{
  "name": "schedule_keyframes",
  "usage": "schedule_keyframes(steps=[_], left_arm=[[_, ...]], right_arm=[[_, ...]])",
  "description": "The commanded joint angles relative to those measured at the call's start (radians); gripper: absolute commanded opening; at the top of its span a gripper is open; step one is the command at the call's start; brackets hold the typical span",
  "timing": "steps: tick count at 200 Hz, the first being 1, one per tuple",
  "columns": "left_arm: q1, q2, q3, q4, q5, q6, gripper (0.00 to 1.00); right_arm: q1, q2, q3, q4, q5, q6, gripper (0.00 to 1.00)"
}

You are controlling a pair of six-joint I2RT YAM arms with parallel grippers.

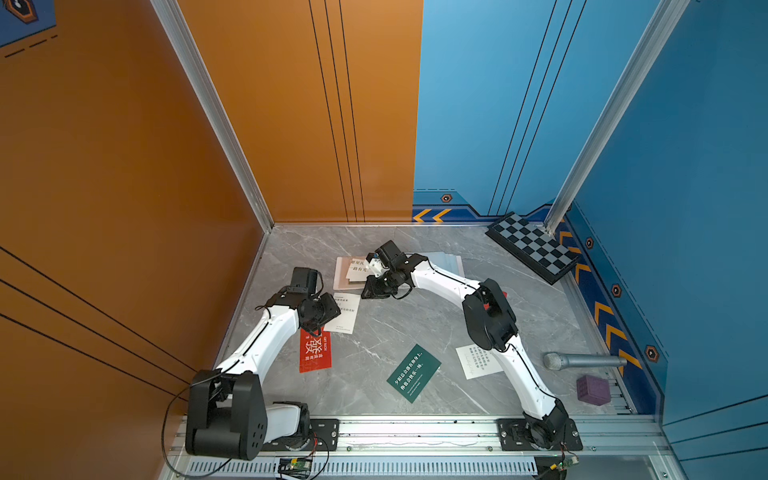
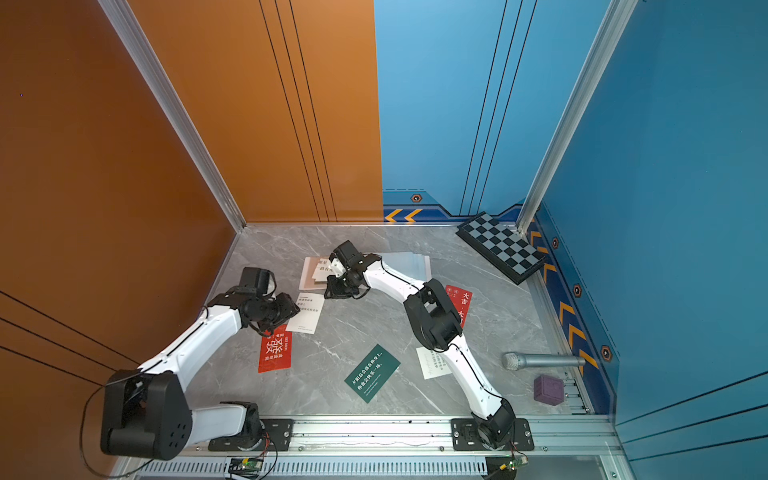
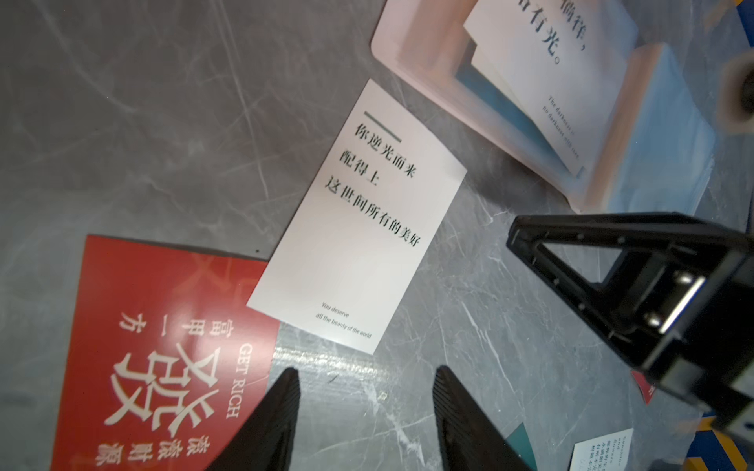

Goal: Place the photos into the photo albums
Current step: Adjust the photo at the center of the board.

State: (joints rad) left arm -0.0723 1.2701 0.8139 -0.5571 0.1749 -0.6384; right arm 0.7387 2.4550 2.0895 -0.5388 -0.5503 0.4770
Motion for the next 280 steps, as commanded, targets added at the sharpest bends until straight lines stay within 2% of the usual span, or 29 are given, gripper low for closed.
schedule_keyframes(steps=[1,35,74,111,147,216,280], left_arm=[[0.0,-0.055,-0.073,-0.003,-0.036,-0.039,0.55],[-0.007,-0.098,-0.143,0.0,-0.048,-0.061,0.55],[-0.018,-0.072,-0.16,0.022,-0.012,-0.064,0.55],[-0.023,-0.086,-0.184,0.056,-0.024,-0.072,0.55],[-0.024,-0.062,-0.2,0.093,0.005,-0.084,0.55],[-0.034,-0.051,-0.233,0.143,-0.001,-0.112,0.55],[-0.036,-0.019,-0.252,0.208,0.039,-0.144,0.55]], right_arm=[[0.014,0.053,0.076,-0.003,-0.013,0.028,0.26],[0.022,0.122,0.176,-0.01,-0.011,0.048,0.28],[0.038,0.197,0.292,-0.023,0.004,0.029,0.31],[0.055,0.246,0.355,-0.021,0.031,0.023,0.32],[0.057,0.274,0.382,-0.016,0.065,0.021,0.34],[0.05,0.291,0.406,0.041,0.037,0.054,0.35],[0.031,0.344,0.414,0.1,0.026,0.103,0.36]])
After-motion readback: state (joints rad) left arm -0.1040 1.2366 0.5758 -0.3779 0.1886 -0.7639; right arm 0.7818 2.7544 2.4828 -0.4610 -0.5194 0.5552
